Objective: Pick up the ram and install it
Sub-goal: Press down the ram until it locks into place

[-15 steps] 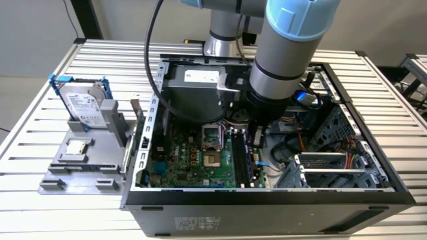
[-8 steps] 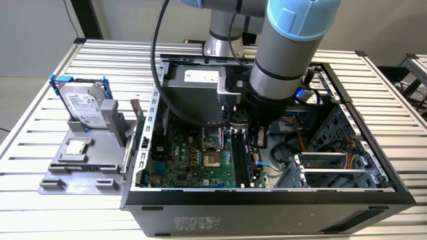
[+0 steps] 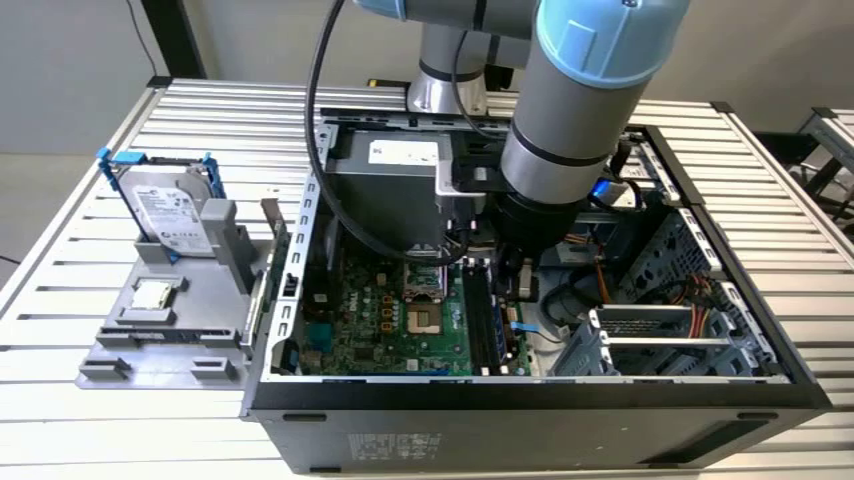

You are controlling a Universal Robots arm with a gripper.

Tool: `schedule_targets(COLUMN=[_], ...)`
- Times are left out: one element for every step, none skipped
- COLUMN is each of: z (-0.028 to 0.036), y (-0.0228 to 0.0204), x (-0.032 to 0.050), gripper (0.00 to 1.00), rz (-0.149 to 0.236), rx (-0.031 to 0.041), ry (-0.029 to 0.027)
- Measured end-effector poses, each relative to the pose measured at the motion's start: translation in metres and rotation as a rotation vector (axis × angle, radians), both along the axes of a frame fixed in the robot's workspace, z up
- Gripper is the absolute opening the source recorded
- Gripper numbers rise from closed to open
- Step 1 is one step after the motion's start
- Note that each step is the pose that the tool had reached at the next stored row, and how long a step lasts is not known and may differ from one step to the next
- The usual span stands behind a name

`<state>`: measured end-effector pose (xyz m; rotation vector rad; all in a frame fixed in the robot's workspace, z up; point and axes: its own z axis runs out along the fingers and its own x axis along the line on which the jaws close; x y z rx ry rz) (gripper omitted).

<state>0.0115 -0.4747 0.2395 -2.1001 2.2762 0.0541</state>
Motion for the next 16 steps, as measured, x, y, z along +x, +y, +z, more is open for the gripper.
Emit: schedule_targets(z=[0.0000, 0.0000, 0.0000, 0.0000, 0.0000, 0.0000, 0.0000, 0.0000, -0.0001, -0.0001, -0.0002, -0.0002, -0.0002, -0.0002, -0.0002, -0.0002], y=[-0.0013, -0.0024, -0.0036, -0.0043, -0.0044, -0.0043, -0.0046, -0.0051, -0.0058, -0.0066, -0.0080, -0.0102, -0.0113, -0.0119, -0.0121, -0.0121], x=[0.0000, 0.0000, 0.0000, -0.0001, -0.0001, 0.0001, 0.0003, 0.0004, 0.0006, 0.0009, 0.0011, 0.0012, 0.0013, 0.0013, 0.0012, 0.0014], gripper=[0.00, 0.00, 0.00, 0.00, 0.00, 0.00, 0.00, 0.00, 0.00, 0.00, 0.00, 0.00, 0.00, 0.00, 0.00, 0.00], rz=[0.002, 0.004, 0.005, 0.005, 0.005, 0.005, 0.005, 0.005, 0.005, 0.005, 0.005, 0.005, 0.003, 0.001, 0.000, 0.000], rx=[-0.0001, -0.0001, -0.0001, -0.0001, -0.0001, -0.0001, -0.0002, -0.0002, -0.0003, -0.0003, -0.0001, -0.0003, -0.0003, -0.0003, -0.0003, -0.0003], ry=[0.0000, 0.0001, 0.0000, 0.0000, 0.0001, 0.0000, 0.0001, 0.0001, 0.0000, 0.0001, 0.0003, 0.0008, 0.0013, 0.0017, 0.0018, 0.0018])
